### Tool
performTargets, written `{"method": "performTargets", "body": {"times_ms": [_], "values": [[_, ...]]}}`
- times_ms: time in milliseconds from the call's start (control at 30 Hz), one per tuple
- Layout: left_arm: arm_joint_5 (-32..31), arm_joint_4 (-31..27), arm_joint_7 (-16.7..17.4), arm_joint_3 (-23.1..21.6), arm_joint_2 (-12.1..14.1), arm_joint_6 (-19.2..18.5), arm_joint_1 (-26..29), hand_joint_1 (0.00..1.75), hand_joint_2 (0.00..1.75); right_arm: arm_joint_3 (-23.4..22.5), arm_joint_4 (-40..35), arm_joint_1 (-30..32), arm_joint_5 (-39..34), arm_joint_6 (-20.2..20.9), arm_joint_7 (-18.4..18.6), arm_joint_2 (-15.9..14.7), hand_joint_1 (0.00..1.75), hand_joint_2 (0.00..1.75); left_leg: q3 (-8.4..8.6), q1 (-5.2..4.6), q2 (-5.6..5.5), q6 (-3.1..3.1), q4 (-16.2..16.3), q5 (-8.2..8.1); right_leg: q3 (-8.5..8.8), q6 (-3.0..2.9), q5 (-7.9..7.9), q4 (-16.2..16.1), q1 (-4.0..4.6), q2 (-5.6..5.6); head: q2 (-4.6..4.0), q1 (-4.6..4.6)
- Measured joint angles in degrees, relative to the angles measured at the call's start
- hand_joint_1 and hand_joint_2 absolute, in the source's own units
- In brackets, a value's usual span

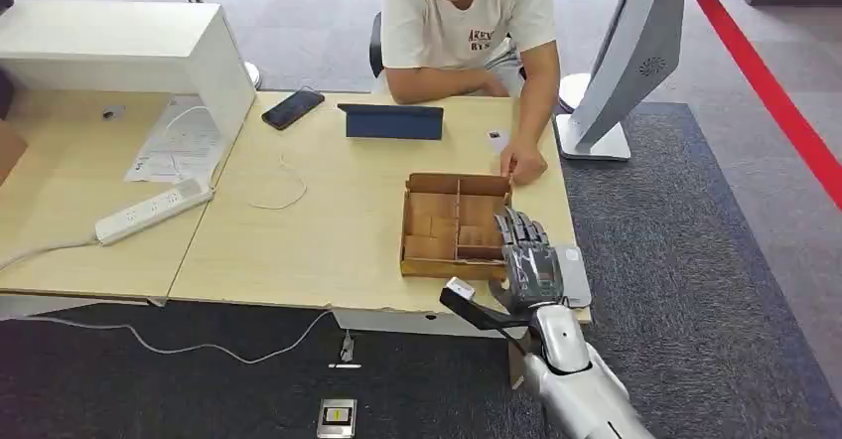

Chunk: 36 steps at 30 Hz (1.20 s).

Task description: Pass the card to the sensor for recognition and then transmit it.

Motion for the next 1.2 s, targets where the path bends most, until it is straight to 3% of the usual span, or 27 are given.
{"method": "performTargets", "body": {"times_ms": [433, 767, 1200], "values": [[0.9, 0.0, -0.2, 0.0, 0.0, 0.2, 0.0, 0.0, 1.75, 0.0, 1.4, -0.3, -0.4, 0.0, -0.2, -0.9, 0.0, 1.75, 0.0, 0.0, 0.0, 0.0, 0.0, 0.0, 0.0, 0.0, 0.0, 0.0, 0.0, 0.0, 0.0, 0.02], [0.7, 0.0, -0.1, 0.0, -0.7, 0.4, 0.0, 0.0, 1.75, 0.0, 1.4, -0.3, -1.6, 0.6, -3.6, -0.7, 0.0, 1.75, 0.0, 0.0, 0.0, 0.0, 0.0, 0.0, 0.0, 0.0, 0.0, 0.0, 0.0, 0.0, 0.0, 0.0], [-0.5, 0.0, -1.8, -0.4, 0.2, -0.8, 0.0, 0.0, 1.75, 0.1, 1.4, -0.3, -2.0, 0.7, -3.1, -0.4, 0.0, 1.75, 0.0, 0.0, 0.0, 0.0, 0.0, 0.0, 0.0, 0.0, 0.0, 0.0, 0.0, 0.0, 0.0, 0.02]]}}
